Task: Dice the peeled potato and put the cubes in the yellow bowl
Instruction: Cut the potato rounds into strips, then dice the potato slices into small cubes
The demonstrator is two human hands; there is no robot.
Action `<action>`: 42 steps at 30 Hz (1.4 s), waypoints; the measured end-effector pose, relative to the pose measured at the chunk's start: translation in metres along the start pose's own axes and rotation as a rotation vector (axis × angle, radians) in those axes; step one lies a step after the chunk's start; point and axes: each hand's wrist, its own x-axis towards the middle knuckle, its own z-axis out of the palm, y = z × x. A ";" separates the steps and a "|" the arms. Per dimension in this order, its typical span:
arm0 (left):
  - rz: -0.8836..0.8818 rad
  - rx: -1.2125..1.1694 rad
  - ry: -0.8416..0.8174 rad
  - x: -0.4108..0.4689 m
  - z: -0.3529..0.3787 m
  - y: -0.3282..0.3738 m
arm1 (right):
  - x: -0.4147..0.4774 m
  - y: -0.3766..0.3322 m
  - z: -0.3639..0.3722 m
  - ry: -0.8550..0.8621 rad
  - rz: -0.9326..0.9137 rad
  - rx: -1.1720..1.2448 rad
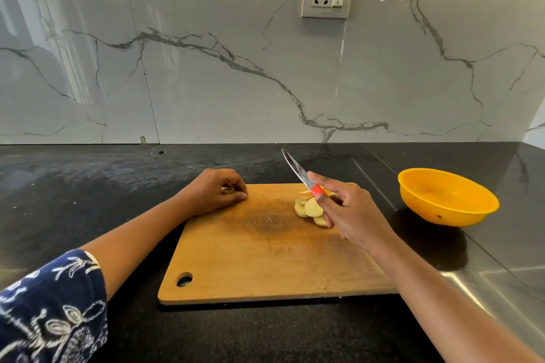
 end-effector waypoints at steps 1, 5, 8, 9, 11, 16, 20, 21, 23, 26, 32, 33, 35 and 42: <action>-0.023 -0.020 0.014 0.001 0.001 0.000 | 0.001 0.000 -0.001 0.005 0.005 0.003; -0.179 -0.310 0.098 -0.003 -0.003 0.001 | 0.003 0.003 -0.003 0.026 0.019 0.017; -0.174 -0.570 0.141 -0.006 -0.006 -0.001 | 0.003 0.003 -0.007 0.033 0.016 0.019; -0.162 -0.585 0.151 -0.007 -0.007 -0.001 | 0.003 0.003 -0.008 0.041 0.017 0.023; -0.167 -0.513 0.129 -0.009 -0.007 0.000 | 0.003 0.004 -0.009 0.058 0.019 0.031; -0.065 0.024 -0.103 -0.010 -0.005 0.007 | 0.005 0.009 -0.009 0.062 0.039 0.025; 0.022 0.040 0.073 -0.015 -0.011 0.014 | 0.008 0.012 -0.011 0.109 0.069 0.030; 0.024 -0.010 0.137 -0.015 -0.013 0.021 | 0.009 0.013 -0.012 0.137 0.080 0.038; 0.020 -0.109 0.250 -0.011 -0.014 0.043 | 0.010 0.015 -0.016 0.198 0.095 0.040; 0.020 -0.081 0.160 0.002 -0.009 0.079 | 0.010 0.016 -0.021 0.263 0.106 -0.004; -0.073 0.262 -0.115 0.034 0.032 0.119 | 0.013 0.028 -0.033 0.354 0.163 -0.097; -0.097 0.290 -0.107 0.037 0.036 0.123 | 0.014 0.029 -0.036 0.361 0.170 -0.094; -0.115 0.321 -0.109 0.041 0.042 0.127 | 0.015 0.031 -0.038 0.374 0.163 -0.090; -0.112 0.233 -0.096 0.041 0.042 0.130 | 0.012 0.024 -0.035 0.342 0.077 -0.191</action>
